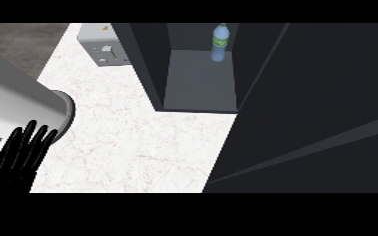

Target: Pick up the bottled water, place it into the cabinet and close the cabinet

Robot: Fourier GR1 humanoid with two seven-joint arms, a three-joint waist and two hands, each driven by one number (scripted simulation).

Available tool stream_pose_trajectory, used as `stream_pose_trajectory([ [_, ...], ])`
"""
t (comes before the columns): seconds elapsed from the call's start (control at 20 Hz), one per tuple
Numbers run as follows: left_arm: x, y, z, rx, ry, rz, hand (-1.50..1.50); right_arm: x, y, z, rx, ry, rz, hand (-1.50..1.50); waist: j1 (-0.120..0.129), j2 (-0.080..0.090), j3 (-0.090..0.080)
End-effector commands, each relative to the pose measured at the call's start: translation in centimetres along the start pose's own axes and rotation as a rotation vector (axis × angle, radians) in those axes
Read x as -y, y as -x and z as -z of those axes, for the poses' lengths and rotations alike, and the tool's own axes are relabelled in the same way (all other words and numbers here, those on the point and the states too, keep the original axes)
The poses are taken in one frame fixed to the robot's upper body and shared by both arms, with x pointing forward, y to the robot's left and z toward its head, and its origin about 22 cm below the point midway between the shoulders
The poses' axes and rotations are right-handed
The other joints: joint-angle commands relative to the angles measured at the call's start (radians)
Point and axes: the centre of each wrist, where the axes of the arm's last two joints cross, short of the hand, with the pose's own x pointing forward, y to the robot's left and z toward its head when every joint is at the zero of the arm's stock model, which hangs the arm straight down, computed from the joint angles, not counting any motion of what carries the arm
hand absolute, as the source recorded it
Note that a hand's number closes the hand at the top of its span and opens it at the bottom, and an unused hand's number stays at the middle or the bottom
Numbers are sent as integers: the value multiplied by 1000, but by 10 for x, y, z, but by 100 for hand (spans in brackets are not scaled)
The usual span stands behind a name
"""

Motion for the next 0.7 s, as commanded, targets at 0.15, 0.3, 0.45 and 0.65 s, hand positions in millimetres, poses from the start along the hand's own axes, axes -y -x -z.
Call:
stream_pose_trajectory([
  [0.15,0,-15,-7,21,16,-15,-150,-58,4,61,32,43,-141,150,7,3,0],
  [0.3,-11,-40,4,14,42,1,-150,-64,13,97,36,119,-147,150,26,12,3],
  [0.45,-1,-46,9,20,42,-14,-150,-74,26,120,13,180,-104,150,29,18,5],
  [0.65,-16,-49,0,17,22,-3,-150,-62,18,155,20,245,-45,150,24,26,6],
])
